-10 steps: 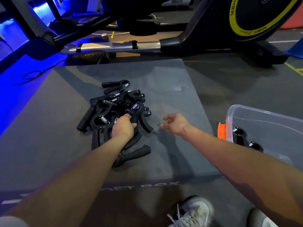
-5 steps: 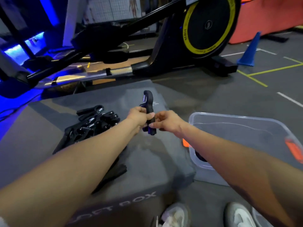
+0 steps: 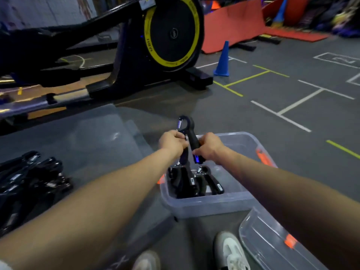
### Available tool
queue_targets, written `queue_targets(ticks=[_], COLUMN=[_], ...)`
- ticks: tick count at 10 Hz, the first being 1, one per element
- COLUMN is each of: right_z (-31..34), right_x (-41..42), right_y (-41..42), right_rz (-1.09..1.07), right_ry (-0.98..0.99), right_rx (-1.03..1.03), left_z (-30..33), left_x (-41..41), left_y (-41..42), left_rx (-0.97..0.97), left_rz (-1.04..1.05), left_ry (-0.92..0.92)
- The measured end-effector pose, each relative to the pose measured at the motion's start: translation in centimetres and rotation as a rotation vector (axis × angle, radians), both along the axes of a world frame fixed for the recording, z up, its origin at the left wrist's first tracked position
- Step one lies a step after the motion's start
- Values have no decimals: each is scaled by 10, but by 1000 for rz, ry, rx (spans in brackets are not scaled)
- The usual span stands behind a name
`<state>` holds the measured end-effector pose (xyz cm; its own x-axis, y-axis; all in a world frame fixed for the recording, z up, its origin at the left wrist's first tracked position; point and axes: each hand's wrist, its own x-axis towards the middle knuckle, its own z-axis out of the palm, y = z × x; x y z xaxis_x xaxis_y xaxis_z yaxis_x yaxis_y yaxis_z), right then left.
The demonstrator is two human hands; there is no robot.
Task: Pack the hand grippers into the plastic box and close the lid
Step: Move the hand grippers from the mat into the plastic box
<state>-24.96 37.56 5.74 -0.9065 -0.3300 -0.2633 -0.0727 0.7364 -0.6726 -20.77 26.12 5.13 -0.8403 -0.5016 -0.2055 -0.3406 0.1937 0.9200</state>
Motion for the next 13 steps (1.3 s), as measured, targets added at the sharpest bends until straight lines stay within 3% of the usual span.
queue_targets(ticks=[1,2,3,5,7,11,13], right_z=[-20,-48,-84,-136,-156,-184,-196], right_x=[-25,-42,-56,-80,-85,-90,-87], right_y=[24,38,46,53,48,55,52], right_rz=[-44,-65,-88,-145,-136,-153,-143], right_ry=[-72,-151,-222,-332,-467,-393,-405], right_rx=[84,142,190,162,131,275,107], left_z=[-21,-48,-71,-109,-117,-127,-126], left_x=[-12,-17,-14,-5,-8,-15,-14], left_y=[18,19,5,-23,-32,-35,-35], left_rx=[-135,-420,-705,-938,-955,-953,-924], left_rz=[-144,-275,-290,-280,-194,-148,-145], left_ry=[-53,-169,-220,-283,-329,-275,-285])
